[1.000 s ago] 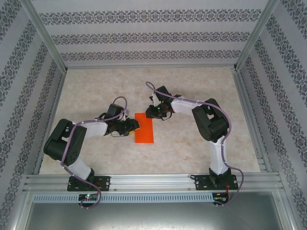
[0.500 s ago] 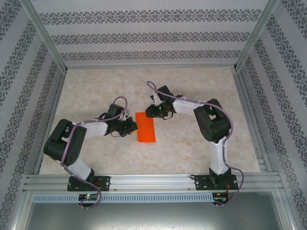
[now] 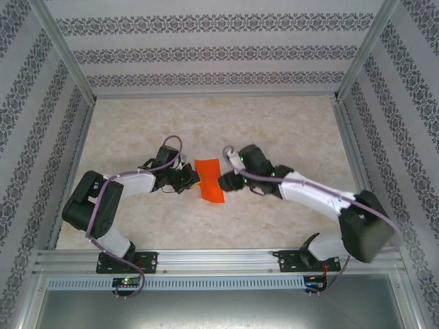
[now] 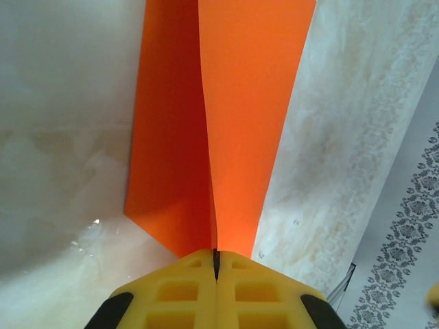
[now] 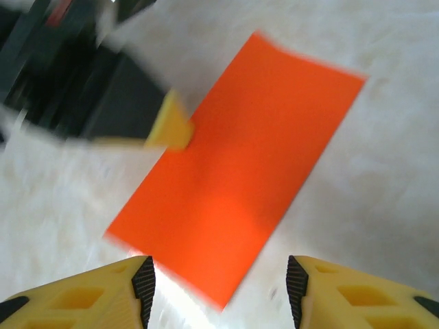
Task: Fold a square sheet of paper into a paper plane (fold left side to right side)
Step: Third fold the triangle at the center of the table.
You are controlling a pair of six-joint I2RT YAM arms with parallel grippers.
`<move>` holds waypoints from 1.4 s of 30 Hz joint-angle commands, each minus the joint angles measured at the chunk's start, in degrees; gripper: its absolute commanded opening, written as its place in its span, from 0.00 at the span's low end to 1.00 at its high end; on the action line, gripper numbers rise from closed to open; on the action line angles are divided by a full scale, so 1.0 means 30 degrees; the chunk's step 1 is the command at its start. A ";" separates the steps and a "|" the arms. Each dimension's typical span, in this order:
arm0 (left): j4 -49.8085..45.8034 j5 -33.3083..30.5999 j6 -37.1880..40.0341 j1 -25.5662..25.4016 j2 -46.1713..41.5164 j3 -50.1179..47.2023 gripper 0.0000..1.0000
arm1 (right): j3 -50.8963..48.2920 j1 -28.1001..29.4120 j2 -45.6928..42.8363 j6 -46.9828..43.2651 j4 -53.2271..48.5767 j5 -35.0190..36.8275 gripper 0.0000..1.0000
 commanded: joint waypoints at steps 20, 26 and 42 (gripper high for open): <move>-0.0750 0.0193 -0.0683 -0.0438 -0.0053 0.0796 0.00 | 0.1404 0.7031 0.4335 -0.6048 0.1302 0.7568 0.68; -0.0735 0.0234 -0.0665 -0.0531 0.0011 0.0840 0.00 | 0.2199 0.6661 0.5677 -0.6010 0.2199 0.7557 0.56; -0.1497 0.0017 -0.0102 -0.0526 -0.0021 0.1034 0.00 | 0.2125 0.5575 0.5282 -0.5660 0.1490 0.5299 0.00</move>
